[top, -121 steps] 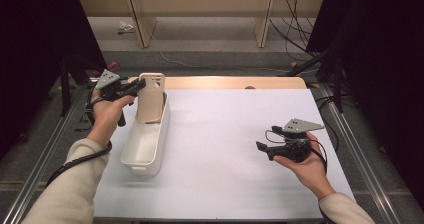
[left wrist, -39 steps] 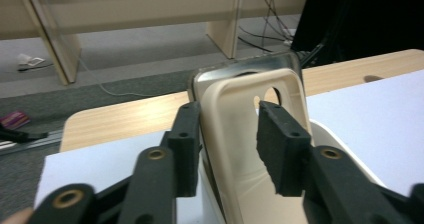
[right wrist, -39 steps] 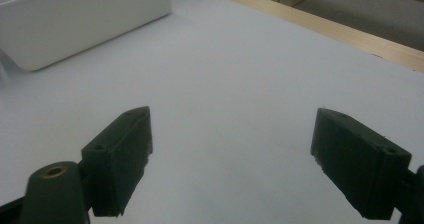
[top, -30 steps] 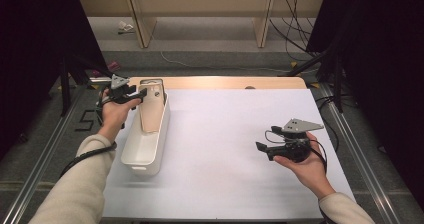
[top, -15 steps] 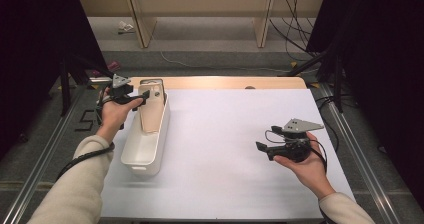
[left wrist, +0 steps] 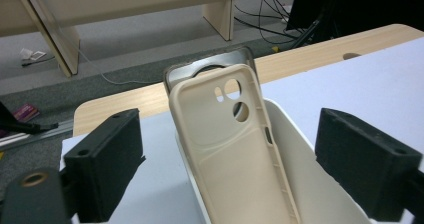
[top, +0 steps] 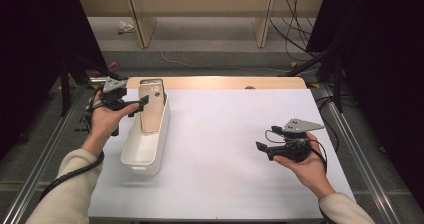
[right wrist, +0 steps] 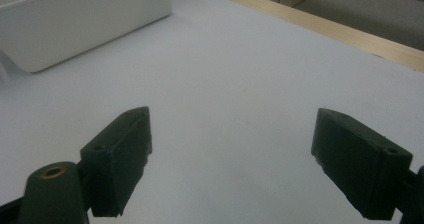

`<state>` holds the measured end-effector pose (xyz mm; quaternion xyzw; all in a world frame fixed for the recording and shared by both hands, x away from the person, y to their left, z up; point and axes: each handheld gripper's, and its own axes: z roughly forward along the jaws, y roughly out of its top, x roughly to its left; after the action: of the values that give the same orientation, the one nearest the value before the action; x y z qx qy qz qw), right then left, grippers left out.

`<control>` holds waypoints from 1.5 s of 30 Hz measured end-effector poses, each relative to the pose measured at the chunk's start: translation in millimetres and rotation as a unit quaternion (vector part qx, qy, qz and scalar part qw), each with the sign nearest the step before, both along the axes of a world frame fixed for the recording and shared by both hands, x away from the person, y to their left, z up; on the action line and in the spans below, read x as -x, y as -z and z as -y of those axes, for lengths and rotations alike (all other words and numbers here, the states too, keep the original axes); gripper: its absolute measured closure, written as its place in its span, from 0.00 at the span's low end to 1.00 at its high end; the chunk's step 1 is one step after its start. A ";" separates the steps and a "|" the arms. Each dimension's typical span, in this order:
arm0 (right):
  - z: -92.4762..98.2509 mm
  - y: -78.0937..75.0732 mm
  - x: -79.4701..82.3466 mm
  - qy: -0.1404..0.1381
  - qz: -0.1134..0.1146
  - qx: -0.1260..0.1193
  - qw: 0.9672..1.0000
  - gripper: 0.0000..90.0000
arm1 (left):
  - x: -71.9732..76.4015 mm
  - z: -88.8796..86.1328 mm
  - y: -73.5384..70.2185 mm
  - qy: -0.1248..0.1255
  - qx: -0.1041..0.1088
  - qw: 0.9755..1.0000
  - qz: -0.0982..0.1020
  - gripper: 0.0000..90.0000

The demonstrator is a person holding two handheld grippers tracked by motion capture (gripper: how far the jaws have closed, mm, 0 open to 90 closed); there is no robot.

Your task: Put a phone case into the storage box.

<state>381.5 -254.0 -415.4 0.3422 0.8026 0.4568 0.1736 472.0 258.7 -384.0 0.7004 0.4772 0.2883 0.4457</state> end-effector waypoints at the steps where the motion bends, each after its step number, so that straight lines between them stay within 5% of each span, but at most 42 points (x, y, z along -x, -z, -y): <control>1: 0.0 0.0 0.0 0.000 0.000 0.000 1.000 0.19 | 2.3 0.3 -0.4 0.002 0.000 1.000 -0.001 0.10; 30: 0.5 0.0 0.1 0.000 0.000 -0.002 1.000 0.19 | 48.7 11.1 6.7 0.045 -0.008 0.999 0.001 0.00; 45: 1.2 -0.8 0.3 0.001 0.001 -0.004 1.000 0.19 | 71.4 26.0 9.6 0.091 -0.006 0.996 0.013 0.00</control>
<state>381.3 -255.2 -414.6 0.3432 0.8003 0.4603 0.1729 400.7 232.7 -393.5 0.7396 0.4037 0.2586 0.4724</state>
